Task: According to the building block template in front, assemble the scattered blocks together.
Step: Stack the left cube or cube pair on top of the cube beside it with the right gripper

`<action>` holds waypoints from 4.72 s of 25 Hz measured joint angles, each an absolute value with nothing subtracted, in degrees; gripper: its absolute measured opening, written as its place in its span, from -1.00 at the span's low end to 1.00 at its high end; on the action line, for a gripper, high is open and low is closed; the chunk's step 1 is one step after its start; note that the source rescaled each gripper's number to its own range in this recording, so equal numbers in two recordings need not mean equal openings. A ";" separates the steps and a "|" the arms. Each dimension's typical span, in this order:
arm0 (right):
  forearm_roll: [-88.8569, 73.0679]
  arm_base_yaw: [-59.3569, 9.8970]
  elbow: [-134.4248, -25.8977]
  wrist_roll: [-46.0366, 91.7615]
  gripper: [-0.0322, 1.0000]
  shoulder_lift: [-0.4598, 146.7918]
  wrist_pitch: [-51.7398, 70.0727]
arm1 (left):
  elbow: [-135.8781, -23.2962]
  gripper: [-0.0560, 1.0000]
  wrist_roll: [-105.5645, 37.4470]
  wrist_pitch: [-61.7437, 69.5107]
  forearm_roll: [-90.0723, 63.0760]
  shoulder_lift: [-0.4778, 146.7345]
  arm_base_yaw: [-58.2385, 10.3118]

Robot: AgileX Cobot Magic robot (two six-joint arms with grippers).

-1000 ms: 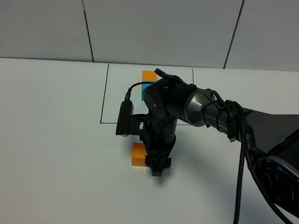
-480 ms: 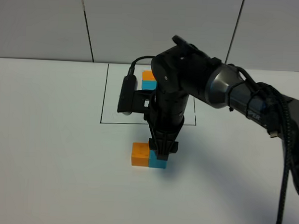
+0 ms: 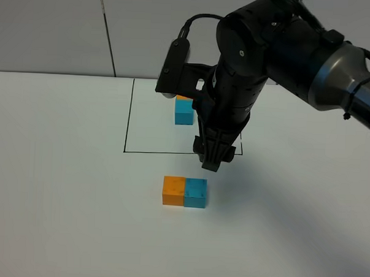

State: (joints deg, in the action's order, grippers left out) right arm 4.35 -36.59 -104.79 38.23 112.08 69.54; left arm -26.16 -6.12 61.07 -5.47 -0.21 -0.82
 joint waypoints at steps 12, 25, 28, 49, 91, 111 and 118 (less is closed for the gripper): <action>5.64 -36.59 -104.79 36.75 0.74 112.78 68.81 | -26.16 0.62 -6.12 61.07 -5.47 -0.21 -0.82; 3.06 -37.76 -104.79 38.66 0.74 121.06 59.74 | -26.16 0.62 -6.12 61.07 -5.47 -0.21 -0.82; 2.18 -37.84 -104.79 39.14 0.72 122.89 59.74 | -26.16 0.62 -6.12 61.07 -5.47 -0.21 -0.82; -0.50 -38.19 -104.79 43.09 0.72 130.76 56.92 | -26.16 0.62 -6.12 61.07 -5.47 -0.21 -0.82; -0.56 -36.52 -104.79 42.27 -0.92 135.51 55.51 | -26.16 0.62 -6.12 61.07 -5.47 -0.21 -0.82; -4.97 -34.30 -104.68 6.37 -0.92 125.87 55.64 | -26.16 0.62 -6.12 61.07 -5.47 -0.21 -0.82; -7.35 -33.39 -104.68 -14.60 -0.92 123.26 55.94 | -26.16 0.62 -6.12 61.07 -5.47 -0.21 -0.82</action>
